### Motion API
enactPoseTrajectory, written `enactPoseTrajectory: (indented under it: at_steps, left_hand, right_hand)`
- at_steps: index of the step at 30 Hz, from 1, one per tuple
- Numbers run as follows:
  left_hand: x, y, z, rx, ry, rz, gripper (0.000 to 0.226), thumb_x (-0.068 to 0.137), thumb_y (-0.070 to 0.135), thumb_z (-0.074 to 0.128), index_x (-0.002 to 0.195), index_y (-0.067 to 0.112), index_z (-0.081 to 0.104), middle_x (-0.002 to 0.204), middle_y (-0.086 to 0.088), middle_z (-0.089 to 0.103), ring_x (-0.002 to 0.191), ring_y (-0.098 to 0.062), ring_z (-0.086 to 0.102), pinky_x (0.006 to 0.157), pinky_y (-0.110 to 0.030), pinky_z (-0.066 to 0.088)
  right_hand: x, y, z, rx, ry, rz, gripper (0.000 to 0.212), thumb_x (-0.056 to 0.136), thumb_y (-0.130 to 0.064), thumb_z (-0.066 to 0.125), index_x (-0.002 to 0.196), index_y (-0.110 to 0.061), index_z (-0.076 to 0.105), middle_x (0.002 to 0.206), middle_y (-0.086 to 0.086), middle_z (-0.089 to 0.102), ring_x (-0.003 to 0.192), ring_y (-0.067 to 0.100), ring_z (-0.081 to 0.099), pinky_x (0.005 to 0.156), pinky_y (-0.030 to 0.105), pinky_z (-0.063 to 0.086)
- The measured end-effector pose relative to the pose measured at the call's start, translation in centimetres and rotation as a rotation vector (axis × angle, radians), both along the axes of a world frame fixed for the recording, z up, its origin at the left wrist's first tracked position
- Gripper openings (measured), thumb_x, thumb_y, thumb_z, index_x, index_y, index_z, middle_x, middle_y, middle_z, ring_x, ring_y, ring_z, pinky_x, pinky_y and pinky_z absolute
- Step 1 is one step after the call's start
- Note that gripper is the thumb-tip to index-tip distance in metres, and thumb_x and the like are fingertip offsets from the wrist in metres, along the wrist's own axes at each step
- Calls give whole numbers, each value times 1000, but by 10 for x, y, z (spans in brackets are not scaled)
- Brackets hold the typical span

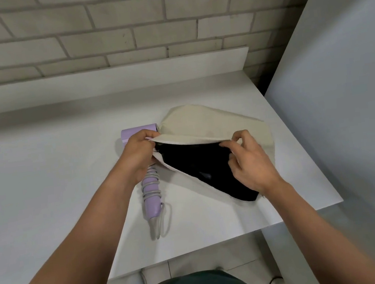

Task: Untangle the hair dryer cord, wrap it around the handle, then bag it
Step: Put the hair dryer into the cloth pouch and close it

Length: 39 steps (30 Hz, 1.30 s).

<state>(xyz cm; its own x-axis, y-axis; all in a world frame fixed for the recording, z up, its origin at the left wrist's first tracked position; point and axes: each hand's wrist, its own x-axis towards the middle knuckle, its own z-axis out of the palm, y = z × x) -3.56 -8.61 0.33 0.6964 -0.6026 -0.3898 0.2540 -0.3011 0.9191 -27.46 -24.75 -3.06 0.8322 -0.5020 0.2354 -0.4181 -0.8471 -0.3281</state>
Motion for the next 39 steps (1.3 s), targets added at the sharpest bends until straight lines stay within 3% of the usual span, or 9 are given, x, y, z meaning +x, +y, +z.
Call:
enactPoseTrajectory:
  at_steps: [3, 6, 12, 16, 22, 25, 29, 33, 39]
  left_hand:
    - [0, -6, 7, -28, 40, 83, 34, 95, -6, 36, 86, 15, 62, 90, -12, 62, 83, -26, 57, 69, -33, 45]
    - [-1, -6, 11, -77, 39, 21, 8, 92, 11, 55, 97, 18, 54, 96, -7, 55, 83, -21, 53, 72, -35, 42]
    - [1, 6, 7, 79, -648, -511, 26, 105, 33, 51, 114, 35, 26, 98, -5, 59, 78, -15, 55, 77, -36, 46]
    - [-2, 4, 7, 87, -1044, -649, 19, 109, 27, 40, 120, 37, 28, 98, 5, 56, 71, -19, 53, 64, -34, 40]
    - [7, 5, 16, 180, -1327, -951, 30, 107, 21, 40, 125, 45, 42, 103, 15, 48, 83, -21, 53, 71, -40, 49]
    - [11, 4, 21, 159, -1234, -995, 34, 105, 19, 45, 122, 49, 45, 105, 18, 53, 90, -16, 56, 76, -36, 50]
    - [15, 6, 22, -59, -1023, -911, 23, 108, 15, 46, 119, 32, 57, 110, 26, 59, 101, -2, 57, 88, -16, 44]
    - [20, 6, 19, -86, -993, -759, 32, 102, 0, 48, 101, 21, 71, 99, 12, 62, 91, -6, 59, 81, -21, 46]
    - [25, 3, 13, 79, -1125, -720, 37, 96, 32, 66, 133, 29, 62, 123, 13, 68, 110, -7, 61, 97, -25, 48]
  right_hand:
    - [-4, -10, 6, 15, 17, -41, 56, 84, 9, 60, 132, -18, 56, 138, 3, 37, 112, 26, 53, 83, 35, 53]
    - [-10, -24, 18, 160, -192, -139, 26, 94, -5, 68, 114, -21, 69, 119, -9, 58, 102, 15, 63, 87, 13, 44]
    - [-18, -41, 38, 774, -376, -223, 9, 104, -29, 61, 110, -26, 55, 90, -9, 75, 72, 0, 67, 64, 14, 50]
    - [-17, -54, 29, 631, -409, -335, 7, 104, -32, 59, 98, -34, 64, 103, -13, 68, 101, 11, 67, 84, 25, 52]
    - [-8, -58, 27, 529, -342, -416, 10, 103, -40, 59, 108, -32, 61, 98, -5, 64, 89, 20, 65, 51, 28, 50]
    - [-6, -55, 26, 392, -280, -390, 12, 106, -32, 53, 117, -29, 49, 110, -5, 53, 91, 14, 55, 43, 28, 48]
    - [-13, -54, 24, 325, -313, -211, 27, 102, 1, 48, 98, -22, 61, 113, -1, 47, 101, -5, 51, 85, 8, 43]
    - [-18, -51, 29, 359, -148, -76, 14, 98, -19, 67, 108, -28, 71, 117, -7, 40, 106, -10, 49, 87, -1, 34]
    - [-16, -62, 21, 26, -84, 20, 27, 97, -24, 70, 123, -24, 73, 120, -7, 56, 92, 18, 60, 81, 27, 48]
